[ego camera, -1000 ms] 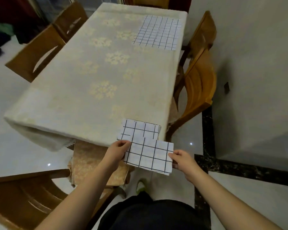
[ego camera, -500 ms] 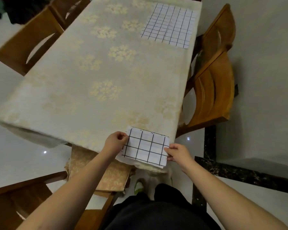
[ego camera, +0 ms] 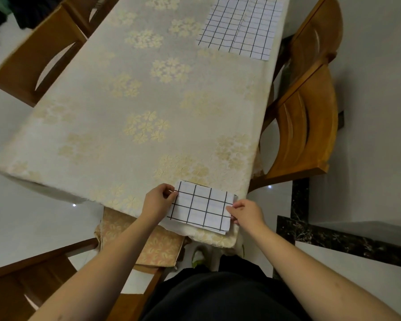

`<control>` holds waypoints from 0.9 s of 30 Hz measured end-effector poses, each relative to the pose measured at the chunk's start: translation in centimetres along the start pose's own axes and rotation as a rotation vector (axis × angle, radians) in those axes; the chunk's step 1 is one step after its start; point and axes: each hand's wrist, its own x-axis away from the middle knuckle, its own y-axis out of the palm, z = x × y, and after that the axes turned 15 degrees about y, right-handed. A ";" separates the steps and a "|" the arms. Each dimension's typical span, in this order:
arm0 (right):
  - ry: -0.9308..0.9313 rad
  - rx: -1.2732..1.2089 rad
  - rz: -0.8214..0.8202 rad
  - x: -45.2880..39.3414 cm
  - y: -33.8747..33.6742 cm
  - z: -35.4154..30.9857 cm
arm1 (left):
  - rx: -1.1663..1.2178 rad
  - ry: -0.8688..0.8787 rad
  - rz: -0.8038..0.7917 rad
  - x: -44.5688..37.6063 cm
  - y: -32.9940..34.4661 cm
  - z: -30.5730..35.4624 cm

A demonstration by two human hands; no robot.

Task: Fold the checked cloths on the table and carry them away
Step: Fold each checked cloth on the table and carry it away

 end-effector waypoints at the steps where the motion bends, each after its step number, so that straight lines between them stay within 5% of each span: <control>1: -0.005 0.010 0.004 -0.1 0.1 0.1 | -0.001 0.000 0.004 0.0 0.1 0.0; 9: -0.058 -0.042 0.126 0.9 0.6 0.7 | 0.162 -0.084 0.173 1.1 -0.7 0.2; 12: -0.172 -0.017 0.210 2.0 1.1 0.7 | -0.032 0.149 0.204 2.2 -0.7 -0.6; 15: -0.364 0.083 0.214 2.3 2.4 0.6 | -0.284 0.571 0.098 3.3 0.4 -1.2; 18: -0.632 0.306 0.312 1.7 4.5 0.5 | -0.539 0.792 -0.080 3.3 1.7 -1.4; 27: -0.594 0.795 0.476 -0.5 9.0 0.9 | -0.709 0.767 -0.283 1.2 3.1 -3.1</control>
